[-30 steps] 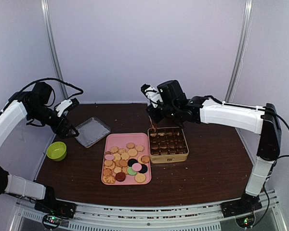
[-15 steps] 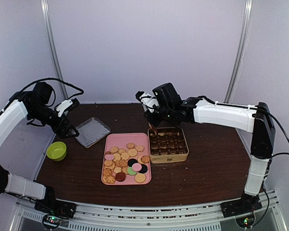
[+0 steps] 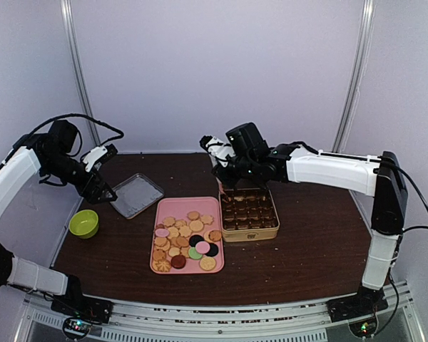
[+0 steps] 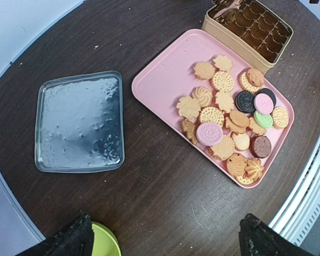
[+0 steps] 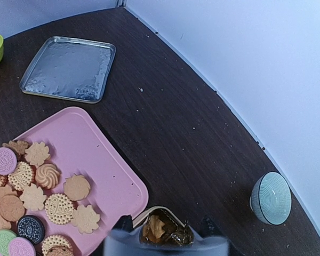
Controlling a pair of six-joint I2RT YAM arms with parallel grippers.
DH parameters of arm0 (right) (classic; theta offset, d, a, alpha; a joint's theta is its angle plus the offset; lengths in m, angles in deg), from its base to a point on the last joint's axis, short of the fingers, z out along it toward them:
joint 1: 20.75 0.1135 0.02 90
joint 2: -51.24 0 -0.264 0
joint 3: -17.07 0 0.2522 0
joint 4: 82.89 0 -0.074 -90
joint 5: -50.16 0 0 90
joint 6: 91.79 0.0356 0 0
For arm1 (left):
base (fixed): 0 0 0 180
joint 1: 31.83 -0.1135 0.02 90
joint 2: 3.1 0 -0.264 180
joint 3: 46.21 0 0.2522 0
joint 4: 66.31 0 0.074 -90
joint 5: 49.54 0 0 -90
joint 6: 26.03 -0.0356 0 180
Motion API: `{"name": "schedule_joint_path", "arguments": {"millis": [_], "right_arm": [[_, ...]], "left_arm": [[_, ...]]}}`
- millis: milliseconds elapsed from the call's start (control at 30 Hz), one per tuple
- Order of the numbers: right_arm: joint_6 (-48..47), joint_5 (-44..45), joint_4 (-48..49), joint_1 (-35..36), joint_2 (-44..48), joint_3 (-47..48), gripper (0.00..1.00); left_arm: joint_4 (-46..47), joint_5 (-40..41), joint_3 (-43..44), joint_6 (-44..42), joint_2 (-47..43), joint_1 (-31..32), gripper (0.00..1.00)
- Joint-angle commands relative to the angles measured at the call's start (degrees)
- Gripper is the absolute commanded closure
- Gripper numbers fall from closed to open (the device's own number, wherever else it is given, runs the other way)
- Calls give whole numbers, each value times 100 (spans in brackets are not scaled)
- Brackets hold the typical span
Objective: Pack the cookies
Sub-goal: Place the fake cookies in the empty pocket of the box, then pick up the fake cookies from the plate.
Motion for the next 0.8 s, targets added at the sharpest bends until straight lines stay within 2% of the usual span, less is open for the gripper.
{"name": "schedule_joint_path", "arguments": {"millis": [0,233,333,767], "right_arm": [[-35,-19,40,-26,148,88,59],[156,-54,45,-29,690,58,68],[349,-190,116,15,1024,-128,69],[1716,-143,1279,1103,2187,-2066,68]], "left_arm": [[51,-128,175,7,23,-44,2],[44,-133,176,16,-42,-44,3],[29,-132,161,25,-68,-44,3],[-6,-101,10,13,-231,-44,3]]}}
